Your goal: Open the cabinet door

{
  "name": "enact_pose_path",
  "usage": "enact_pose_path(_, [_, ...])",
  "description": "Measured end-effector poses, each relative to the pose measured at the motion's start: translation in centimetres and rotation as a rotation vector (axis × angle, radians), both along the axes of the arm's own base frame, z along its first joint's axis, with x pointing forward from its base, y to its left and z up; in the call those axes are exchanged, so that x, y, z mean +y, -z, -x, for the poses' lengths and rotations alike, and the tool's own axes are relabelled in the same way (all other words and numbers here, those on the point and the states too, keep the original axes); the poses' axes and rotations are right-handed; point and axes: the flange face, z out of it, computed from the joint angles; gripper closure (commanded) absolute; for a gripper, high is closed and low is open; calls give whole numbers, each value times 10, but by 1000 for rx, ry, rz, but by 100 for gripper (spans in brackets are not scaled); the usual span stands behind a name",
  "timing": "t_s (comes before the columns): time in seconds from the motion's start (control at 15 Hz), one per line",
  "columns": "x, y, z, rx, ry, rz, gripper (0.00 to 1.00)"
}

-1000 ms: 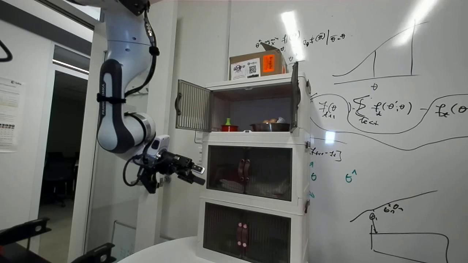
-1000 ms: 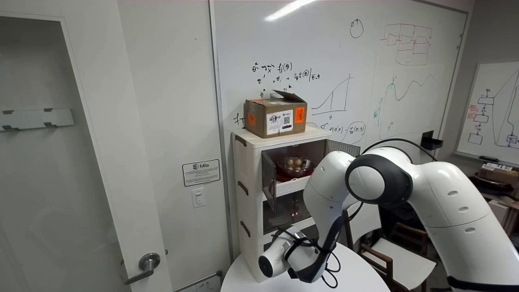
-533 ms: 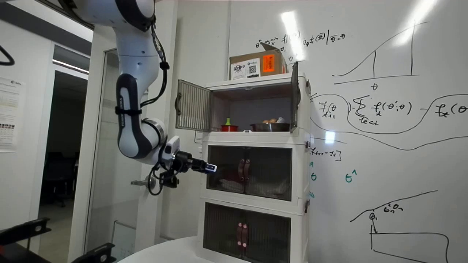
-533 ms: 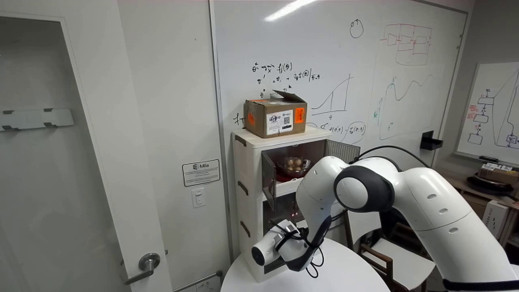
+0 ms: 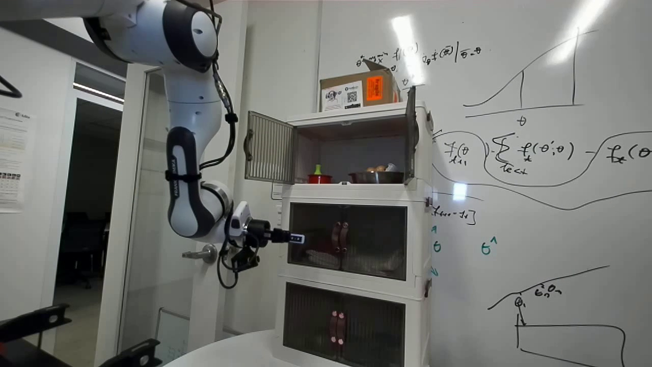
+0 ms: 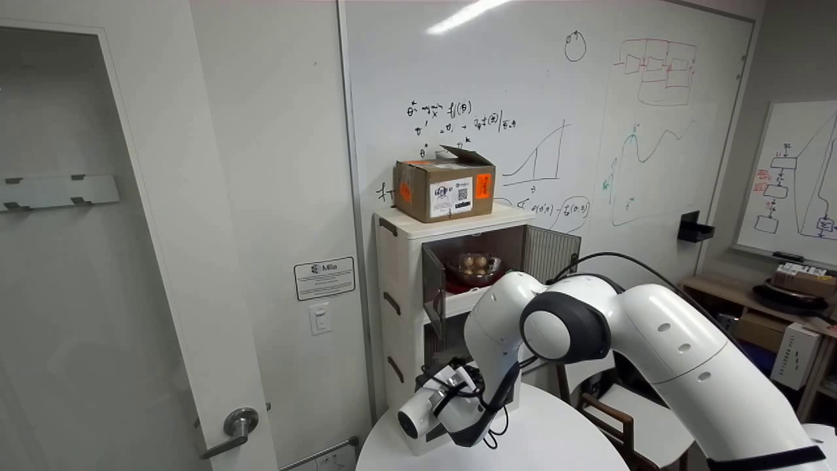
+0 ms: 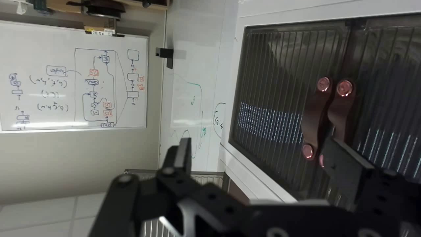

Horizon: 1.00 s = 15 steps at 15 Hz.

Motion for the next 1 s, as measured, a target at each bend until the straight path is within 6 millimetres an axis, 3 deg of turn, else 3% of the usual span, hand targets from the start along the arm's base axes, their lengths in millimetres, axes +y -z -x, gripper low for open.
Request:
enact_pose_path(0.6, [-8, 2, -30, -137, 23, -7, 0])
enact_pose_path(1.0, [-28, 5, -40, -191, 50, -4, 0])
